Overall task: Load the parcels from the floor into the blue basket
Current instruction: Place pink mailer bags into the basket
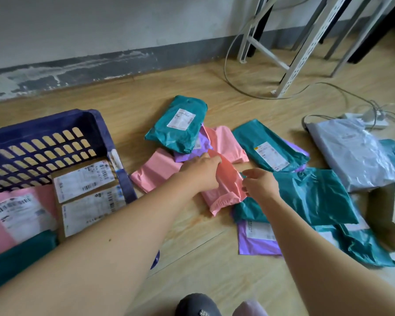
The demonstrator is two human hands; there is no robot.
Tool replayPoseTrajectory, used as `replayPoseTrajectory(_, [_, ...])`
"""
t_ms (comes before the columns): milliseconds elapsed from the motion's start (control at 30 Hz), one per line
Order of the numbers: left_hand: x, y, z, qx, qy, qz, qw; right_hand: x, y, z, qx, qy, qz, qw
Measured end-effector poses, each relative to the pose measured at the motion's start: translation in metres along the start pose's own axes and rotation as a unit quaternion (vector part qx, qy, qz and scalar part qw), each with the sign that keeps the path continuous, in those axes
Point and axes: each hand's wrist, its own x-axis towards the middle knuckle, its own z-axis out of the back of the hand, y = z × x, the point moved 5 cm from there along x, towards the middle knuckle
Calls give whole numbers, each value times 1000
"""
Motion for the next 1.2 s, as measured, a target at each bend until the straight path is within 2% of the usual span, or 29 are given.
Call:
replayPoseTrajectory(67, [-4, 2, -7, 22, 25, 22, 999, -2, -6, -5, -27, 4, -8, 1000])
replayPoseTrajectory(300, [6, 12, -18, 25, 32, 20, 999, 15, -12, -22, -159, 40, 15, 986])
replayPoseTrajectory(500, [3, 24, -24, 22, 67, 26, 997, 26, -16, -48, -206, 126, -6, 970])
replayPoseTrajectory(633, [-1, 33, -26, 14, 71, 39, 997, 19, -22, -49, -212, 115, -23, 970])
replayPoseTrajectory(933, [-20, 36, -18, 23, 69, 38, 997, 5, -12, -37, -64, 74, -68, 993])
replayPoseTrajectory(1200, [-64, 18, 11, 9, 63, 16, 998, -29, 51, 1, 67, 22, -64, 995])
